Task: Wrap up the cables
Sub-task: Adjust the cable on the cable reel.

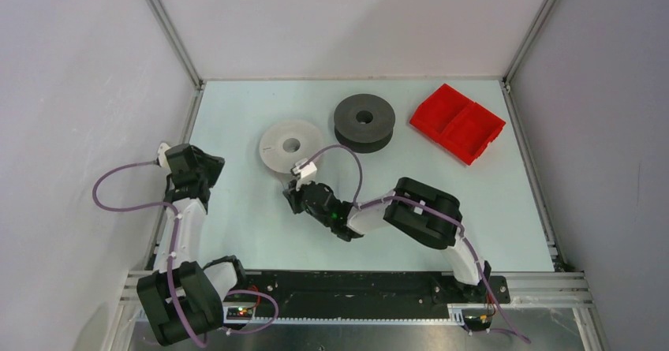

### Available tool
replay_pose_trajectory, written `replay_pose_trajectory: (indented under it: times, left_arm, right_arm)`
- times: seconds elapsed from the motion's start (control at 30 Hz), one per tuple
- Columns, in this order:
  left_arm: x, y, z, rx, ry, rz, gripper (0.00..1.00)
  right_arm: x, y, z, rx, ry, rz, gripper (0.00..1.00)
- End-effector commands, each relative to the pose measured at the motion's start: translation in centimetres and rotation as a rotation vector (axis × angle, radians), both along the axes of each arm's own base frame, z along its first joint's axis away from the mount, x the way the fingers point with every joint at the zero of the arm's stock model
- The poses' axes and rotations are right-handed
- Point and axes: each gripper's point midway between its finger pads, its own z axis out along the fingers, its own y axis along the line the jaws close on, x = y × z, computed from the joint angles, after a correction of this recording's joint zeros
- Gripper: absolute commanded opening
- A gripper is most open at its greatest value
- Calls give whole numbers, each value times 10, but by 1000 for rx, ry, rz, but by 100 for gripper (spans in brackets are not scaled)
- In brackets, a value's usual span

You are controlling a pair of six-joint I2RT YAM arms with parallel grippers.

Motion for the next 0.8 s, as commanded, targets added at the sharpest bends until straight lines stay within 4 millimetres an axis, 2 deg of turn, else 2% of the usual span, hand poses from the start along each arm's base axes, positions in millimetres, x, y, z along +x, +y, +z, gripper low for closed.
replay_pose_trajectory:
  times: [0.0, 0.07, 0.1, 0.13, 0.17, 0.27, 0.37, 0.43, 0.53, 0.77]
  left_arm:
    - [2, 4, 12, 9, -40, 16, 43]
    - [2, 4, 11, 8, -39, 17, 43]
    - [2, 4, 11, 7, -38, 19, 43]
    - [2, 4, 10, 6, -37, 18, 43]
    - [2, 4, 11, 4, -38, 19, 43]
    - [3, 4, 11, 5, -39, 15, 43]
    - [3, 4, 12, 8, -41, 18, 43]
    - [3, 5, 12, 8, -39, 19, 43]
    - [4, 5, 11, 6, -38, 18, 43]
    - [5, 5, 12, 5, -38, 16, 43]
  right_arm:
    - [-5, 29, 24, 37, -72, 89, 12]
    - [-11, 42, 24, 40, -73, 143, 12]
    - [-15, 46, 14, 21, -57, 170, 12]
    - [-14, 54, 20, 34, -59, 180, 12]
    - [-16, 55, 6, -2, -34, 192, 12]
    - [-14, 61, -9, -41, 6, 190, 11]
    - [-10, 57, -27, -95, 40, 156, 11]
    - [-3, 50, -35, -133, 58, 115, 10]
    - [12, 29, -46, -191, 101, 28, 9]
    - [41, -18, -55, -247, 144, -127, 9]
